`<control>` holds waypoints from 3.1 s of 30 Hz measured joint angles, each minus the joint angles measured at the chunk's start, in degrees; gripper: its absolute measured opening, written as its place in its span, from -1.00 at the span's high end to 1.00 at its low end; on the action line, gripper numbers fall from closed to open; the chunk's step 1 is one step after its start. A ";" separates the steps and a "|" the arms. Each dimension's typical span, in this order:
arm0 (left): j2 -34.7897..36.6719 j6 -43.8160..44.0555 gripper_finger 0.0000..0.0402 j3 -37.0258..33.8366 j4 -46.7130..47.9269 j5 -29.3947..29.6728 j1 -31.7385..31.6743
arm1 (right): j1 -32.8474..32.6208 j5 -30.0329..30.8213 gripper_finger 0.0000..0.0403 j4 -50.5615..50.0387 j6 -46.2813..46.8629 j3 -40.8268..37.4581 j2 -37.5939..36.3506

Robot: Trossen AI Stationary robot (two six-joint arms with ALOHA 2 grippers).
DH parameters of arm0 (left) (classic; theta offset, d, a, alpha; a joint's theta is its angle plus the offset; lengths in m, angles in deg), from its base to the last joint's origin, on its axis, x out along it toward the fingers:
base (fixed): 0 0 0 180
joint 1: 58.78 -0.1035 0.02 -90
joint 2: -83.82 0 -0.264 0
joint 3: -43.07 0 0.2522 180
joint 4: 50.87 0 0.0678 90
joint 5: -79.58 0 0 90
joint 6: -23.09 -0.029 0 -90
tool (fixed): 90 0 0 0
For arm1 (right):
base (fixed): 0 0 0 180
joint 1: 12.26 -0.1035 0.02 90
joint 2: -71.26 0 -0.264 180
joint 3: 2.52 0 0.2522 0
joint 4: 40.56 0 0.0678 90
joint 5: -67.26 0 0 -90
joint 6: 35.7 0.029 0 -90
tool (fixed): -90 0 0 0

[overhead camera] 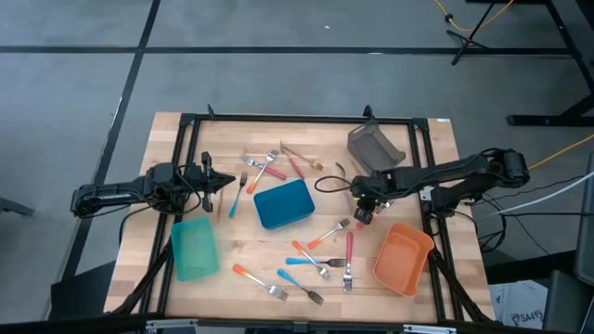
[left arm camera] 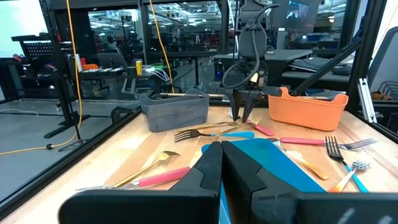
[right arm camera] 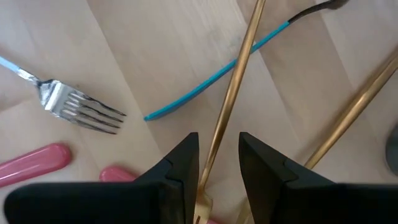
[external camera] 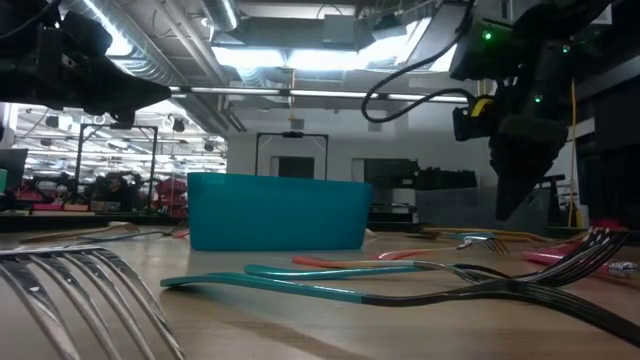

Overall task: Sort silverware by color (type)
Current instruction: Put the bottom right golden fork into the black bin

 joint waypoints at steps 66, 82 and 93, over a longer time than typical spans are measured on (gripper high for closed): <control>-0.01 0.00 0.99 -0.02 0.09 -0.01 -0.01 | 0.01 -0.97 0.98 -8.95 -2.26 8.45 7.78; 0.01 0.00 0.99 0.00 0.09 0.00 0.00 | 0.01 6.62 0.99 -28.47 -8.49 25.36 7.75; -0.01 0.00 0.99 -0.01 0.07 0.01 0.00 | 4.86 11.19 0.99 -34.94 -11.63 28.24 1.03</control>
